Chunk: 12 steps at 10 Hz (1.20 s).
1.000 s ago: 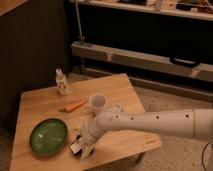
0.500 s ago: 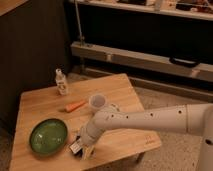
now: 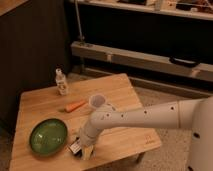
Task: Place the eraser in the ceramic cup
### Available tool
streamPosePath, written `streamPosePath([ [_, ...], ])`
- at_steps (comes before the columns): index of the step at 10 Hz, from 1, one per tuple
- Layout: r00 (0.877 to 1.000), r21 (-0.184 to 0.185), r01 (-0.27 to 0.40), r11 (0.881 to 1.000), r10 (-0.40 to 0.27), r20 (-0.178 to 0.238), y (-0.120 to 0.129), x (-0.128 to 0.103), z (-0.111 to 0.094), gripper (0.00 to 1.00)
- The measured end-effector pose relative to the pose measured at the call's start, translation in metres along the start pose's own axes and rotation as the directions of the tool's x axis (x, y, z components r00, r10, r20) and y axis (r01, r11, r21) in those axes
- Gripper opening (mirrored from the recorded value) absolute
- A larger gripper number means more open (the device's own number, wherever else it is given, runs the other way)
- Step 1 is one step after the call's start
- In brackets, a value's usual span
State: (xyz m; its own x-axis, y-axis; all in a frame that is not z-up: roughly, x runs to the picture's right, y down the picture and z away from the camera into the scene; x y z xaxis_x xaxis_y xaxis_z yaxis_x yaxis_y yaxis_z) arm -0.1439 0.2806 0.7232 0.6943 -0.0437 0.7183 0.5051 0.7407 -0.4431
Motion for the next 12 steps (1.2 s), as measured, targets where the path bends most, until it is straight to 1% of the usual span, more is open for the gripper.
streamPosePath([
  [2,1.0,-0.015,-0.008,1.0,0.008,-0.001,0.002,0.001,0.006,0.8],
  [3,1.0,-0.023,-0.012,1.0,0.012,0.0,0.004,0.002,0.008,0.78],
  [4,1.0,-0.029,-0.014,0.999,0.014,0.002,0.005,0.002,0.011,0.72],
  [5,1.0,-0.034,-0.018,0.999,0.018,0.004,0.006,0.002,0.012,0.62],
  [6,1.0,-0.035,-0.019,0.999,0.019,0.006,0.006,0.001,0.013,0.59],
  [10,1.0,-0.04,-0.023,0.999,0.023,0.019,0.006,0.001,0.014,0.58],
  [12,0.999,-0.024,-0.025,0.999,0.025,0.033,0.003,0.0,0.007,0.58],
])
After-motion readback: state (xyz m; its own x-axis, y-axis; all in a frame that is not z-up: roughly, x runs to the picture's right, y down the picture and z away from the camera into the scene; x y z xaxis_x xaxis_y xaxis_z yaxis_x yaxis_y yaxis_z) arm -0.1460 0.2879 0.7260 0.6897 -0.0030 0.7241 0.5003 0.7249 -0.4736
